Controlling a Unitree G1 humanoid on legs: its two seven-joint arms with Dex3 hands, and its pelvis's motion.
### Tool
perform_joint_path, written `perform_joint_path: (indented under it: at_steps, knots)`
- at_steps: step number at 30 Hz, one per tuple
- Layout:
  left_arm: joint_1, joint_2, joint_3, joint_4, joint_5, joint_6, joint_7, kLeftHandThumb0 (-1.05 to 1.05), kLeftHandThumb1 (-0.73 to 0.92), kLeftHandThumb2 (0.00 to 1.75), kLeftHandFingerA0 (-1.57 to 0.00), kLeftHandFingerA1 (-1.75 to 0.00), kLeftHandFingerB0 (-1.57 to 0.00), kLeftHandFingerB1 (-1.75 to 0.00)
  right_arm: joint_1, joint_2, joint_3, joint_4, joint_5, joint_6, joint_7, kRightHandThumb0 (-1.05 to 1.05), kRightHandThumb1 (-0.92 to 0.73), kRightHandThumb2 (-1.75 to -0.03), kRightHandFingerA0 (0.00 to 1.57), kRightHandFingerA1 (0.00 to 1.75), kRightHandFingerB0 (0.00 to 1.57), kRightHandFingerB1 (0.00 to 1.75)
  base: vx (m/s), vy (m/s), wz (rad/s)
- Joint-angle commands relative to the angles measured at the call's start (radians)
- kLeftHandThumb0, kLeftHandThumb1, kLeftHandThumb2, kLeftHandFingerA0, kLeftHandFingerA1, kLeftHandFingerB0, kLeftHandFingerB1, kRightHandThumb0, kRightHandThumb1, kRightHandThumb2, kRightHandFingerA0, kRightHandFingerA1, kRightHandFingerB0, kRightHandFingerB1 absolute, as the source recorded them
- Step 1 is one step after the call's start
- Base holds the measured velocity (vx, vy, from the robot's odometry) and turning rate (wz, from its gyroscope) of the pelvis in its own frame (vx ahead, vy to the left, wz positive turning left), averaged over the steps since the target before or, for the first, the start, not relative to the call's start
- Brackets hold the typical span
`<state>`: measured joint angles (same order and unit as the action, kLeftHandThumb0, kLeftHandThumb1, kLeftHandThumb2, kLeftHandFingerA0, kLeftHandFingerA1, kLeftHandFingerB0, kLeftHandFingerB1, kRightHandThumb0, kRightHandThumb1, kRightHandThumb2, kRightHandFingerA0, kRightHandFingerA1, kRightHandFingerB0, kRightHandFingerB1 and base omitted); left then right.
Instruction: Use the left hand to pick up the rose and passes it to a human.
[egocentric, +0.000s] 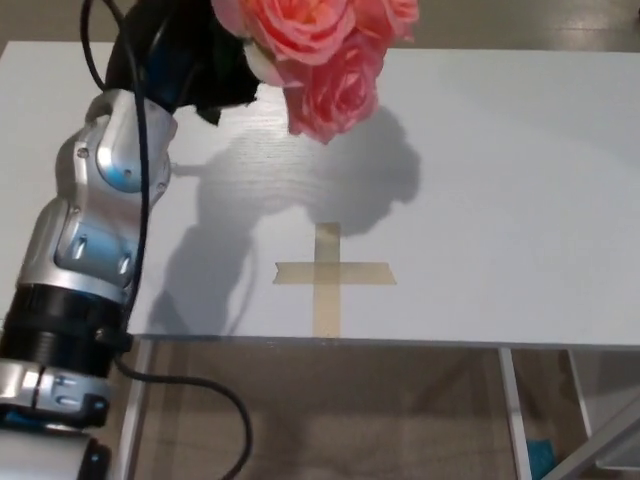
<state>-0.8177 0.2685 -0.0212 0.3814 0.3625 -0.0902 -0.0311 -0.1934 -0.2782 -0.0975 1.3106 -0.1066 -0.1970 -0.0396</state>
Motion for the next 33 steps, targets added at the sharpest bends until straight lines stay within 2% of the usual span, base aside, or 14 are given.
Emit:
perform_joint_path:
  at_steps: [1, 3, 5, 8, 10, 13, 15, 19, 22, 33]
  knots:
    - [-0.001, -0.067, 0.083, -0.078, -0.197, 0.127, -0.074, -0.14, 0.83, 0.66, -0.86, -1.34, -0.74, -1.13, 0.011, -0.01, -0.001, 0.005, 0.001, 0.011, 0.012, -0.56, -0.77, -0.64, 0.63, 0.45, 0.47, 0.35, 0.0, 0.0, 0.0]
    - [0.001, -0.071, 0.089, -0.086, -0.194, 0.135, -0.081, -0.14, 0.83, 0.66, -0.86, -1.34, -0.74, -1.13, 0.011, -0.01, -0.001, 0.005, 0.001, 0.011, 0.013, -0.56, -0.77, -0.64, 0.63, 0.45, 0.47, 0.35, 0.0, 0.0, 0.0]
    - [-0.008, -0.101, 0.136, -0.097, -0.272, 0.198, -0.106, -0.17, 0.83, 0.68, -0.94, -1.23, -0.8, -1.03, 0.007, -0.009, -0.003, 0.006, 0.003, 0.014, 0.015, -0.56, -0.77, -0.64, 0.63, 0.45, 0.46, 0.34, 0.0, 0.0, 0.0]
    - [-0.014, -0.11, 0.154, -0.105, -0.292, 0.231, -0.117, -0.17, 0.83, 0.68, -0.94, -1.23, -0.8, -1.03, 0.005, -0.009, -0.003, 0.006, 0.004, 0.016, 0.015, -0.56, -0.77, -0.64, 0.63, 0.45, 0.46, 0.34, 0.0, 0.0, 0.0]
    - [-0.03, -0.146, 0.203, -0.103, -0.36, 0.307, -0.115, -0.17, 0.8, 0.7, -0.96, -1.26, -0.81, -1.02, 0.003, -0.011, 0.0, 0.007, 0.0, 0.016, 0.016, -0.56, -0.77, -0.65, 0.63, 0.45, 0.47, 0.35, 0.0, 0.0, 0.0]
    - [-0.031, -0.15, 0.209, -0.111, -0.359, 0.319, -0.12, -0.17, 0.8, 0.7, -0.96, -1.26, -0.81, -1.02, 0.003, -0.011, 0.0, 0.007, 0.0, 0.016, 0.016, -0.56, -0.77, -0.65, 0.63, 0.45, 0.47, 0.35, 0.0, 0.0, 0.0]
    - [-0.044, -0.167, 0.248, -0.098, -0.408, 0.371, -0.12, -0.16, 0.78, 0.73, -0.95, -1.35, -0.8, -1.08, 0.003, -0.011, 0.0, 0.005, 0.001, 0.015, 0.016, -0.56, -0.77, -0.65, 0.63, 0.45, 0.47, 0.35, 0.0, 0.0, 0.0]
    - [-0.048, -0.172, 0.264, -0.103, -0.429, 0.405, -0.121, -0.16, 0.78, 0.73, -0.95, -1.36, -0.8, -1.09, 0.004, -0.011, 0.0, 0.005, 0.001, 0.015, 0.017, -0.56, -0.77, -0.65, 0.63, 0.45, 0.47, 0.35, 0.0, 0.0, 0.0]
    - [-0.057, -0.183, 0.3, -0.104, -0.463, 0.483, -0.096, -0.14, 0.76, 0.78, -0.96, -1.41, -0.78, -1.14, 0.002, -0.01, 0.006, 0.005, -0.005, 0.016, 0.015, -0.56, -0.77, -0.65, 0.62, 0.45, 0.48, 0.35, 0.0, 0.0, 0.0]
    - [-0.041, -0.157, 0.255, -0.101, -0.439, 0.48, -0.085, -0.17, 0.74, 0.8, -0.98, -1.44, -0.8, -1.14, -0.002, -0.01, -0.003, 0.002, 0.008, 0.015, 0.028, -0.56, -0.77, -0.65, 0.63, 0.44, 0.5, 0.35, 0.0, 0.0, 0.0]
